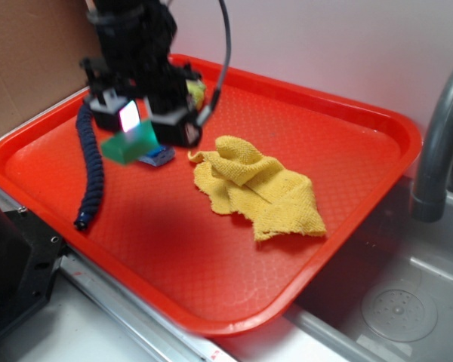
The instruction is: Grab the green block.
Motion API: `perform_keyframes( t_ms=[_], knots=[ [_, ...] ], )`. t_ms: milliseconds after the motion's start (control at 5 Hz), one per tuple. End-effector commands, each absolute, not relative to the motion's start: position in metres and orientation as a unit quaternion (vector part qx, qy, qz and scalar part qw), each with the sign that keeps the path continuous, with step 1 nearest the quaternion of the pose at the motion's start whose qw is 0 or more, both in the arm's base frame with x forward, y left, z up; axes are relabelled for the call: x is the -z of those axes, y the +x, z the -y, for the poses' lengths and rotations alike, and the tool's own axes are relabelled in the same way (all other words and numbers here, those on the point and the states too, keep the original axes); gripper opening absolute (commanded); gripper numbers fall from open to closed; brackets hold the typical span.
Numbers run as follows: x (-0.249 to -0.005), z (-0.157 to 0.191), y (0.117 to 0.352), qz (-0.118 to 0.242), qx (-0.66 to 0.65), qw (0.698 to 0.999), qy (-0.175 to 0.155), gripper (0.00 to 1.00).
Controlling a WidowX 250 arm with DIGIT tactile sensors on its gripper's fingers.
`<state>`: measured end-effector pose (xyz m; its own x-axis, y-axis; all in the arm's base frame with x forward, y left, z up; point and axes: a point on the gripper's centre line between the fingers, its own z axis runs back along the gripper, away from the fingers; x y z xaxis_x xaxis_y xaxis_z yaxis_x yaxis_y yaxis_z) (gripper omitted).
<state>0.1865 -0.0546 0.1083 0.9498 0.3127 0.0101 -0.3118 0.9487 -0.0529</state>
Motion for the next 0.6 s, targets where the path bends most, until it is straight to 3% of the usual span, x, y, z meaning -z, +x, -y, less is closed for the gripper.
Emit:
perform_keyframes(
  t_ms=[0, 200, 400],
  knots=[
    [-0.177, 0.039, 0.188, 0.073, -0.118, 0.99, -0.033, 0.0],
    [-0.189, 0.031, 0.179, 0.091, -0.13, 0.987, -0.039, 0.0],
    [-0.188, 0.023, 0.183, 0.055, -0.146, 0.987, -0.037, 0.0]
  ],
)
